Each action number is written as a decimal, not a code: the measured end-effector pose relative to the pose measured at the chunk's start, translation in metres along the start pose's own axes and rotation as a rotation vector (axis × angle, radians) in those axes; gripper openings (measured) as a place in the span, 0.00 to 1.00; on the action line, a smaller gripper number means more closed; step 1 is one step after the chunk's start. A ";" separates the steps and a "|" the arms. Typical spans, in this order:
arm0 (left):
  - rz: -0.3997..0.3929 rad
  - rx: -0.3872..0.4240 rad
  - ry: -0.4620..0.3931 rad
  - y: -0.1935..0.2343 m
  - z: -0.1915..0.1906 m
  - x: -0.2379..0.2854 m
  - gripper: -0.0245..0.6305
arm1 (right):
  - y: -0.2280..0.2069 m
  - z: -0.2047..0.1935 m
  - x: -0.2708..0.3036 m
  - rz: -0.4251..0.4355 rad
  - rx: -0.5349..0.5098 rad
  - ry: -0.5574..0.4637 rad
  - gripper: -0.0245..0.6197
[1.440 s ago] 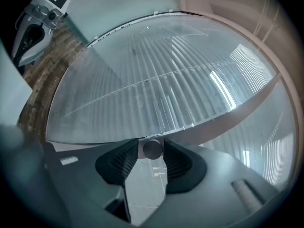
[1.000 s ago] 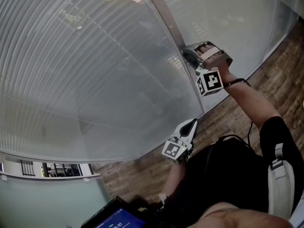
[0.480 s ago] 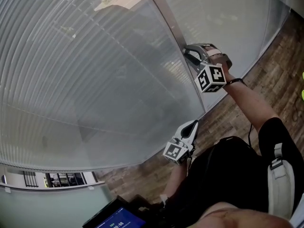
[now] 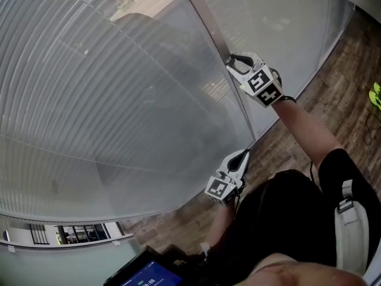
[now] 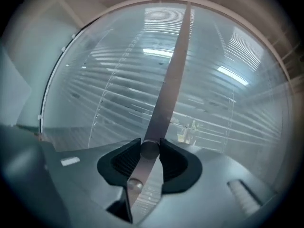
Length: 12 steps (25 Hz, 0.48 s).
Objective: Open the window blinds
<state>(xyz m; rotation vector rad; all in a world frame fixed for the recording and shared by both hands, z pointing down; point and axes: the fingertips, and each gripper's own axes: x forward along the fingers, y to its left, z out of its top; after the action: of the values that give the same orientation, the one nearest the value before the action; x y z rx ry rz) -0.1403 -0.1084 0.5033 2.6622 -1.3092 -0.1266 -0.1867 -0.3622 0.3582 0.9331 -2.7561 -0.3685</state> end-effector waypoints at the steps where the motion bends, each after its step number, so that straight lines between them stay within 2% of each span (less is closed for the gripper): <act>1: -0.008 -0.002 0.005 0.000 0.001 -0.002 0.04 | 0.001 0.001 0.002 0.002 0.042 -0.003 0.23; 6: -0.036 -0.007 0.009 0.000 0.006 -0.008 0.04 | 0.001 0.001 0.006 0.013 0.207 -0.012 0.23; 12: -0.054 0.002 0.008 -0.007 -0.014 0.009 0.04 | -0.017 -0.019 -0.004 0.017 0.373 -0.020 0.23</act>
<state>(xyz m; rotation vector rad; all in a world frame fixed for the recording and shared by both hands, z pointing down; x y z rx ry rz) -0.1270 -0.1098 0.5155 2.6980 -1.2362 -0.1222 -0.1682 -0.3761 0.3706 0.9864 -2.9045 0.1482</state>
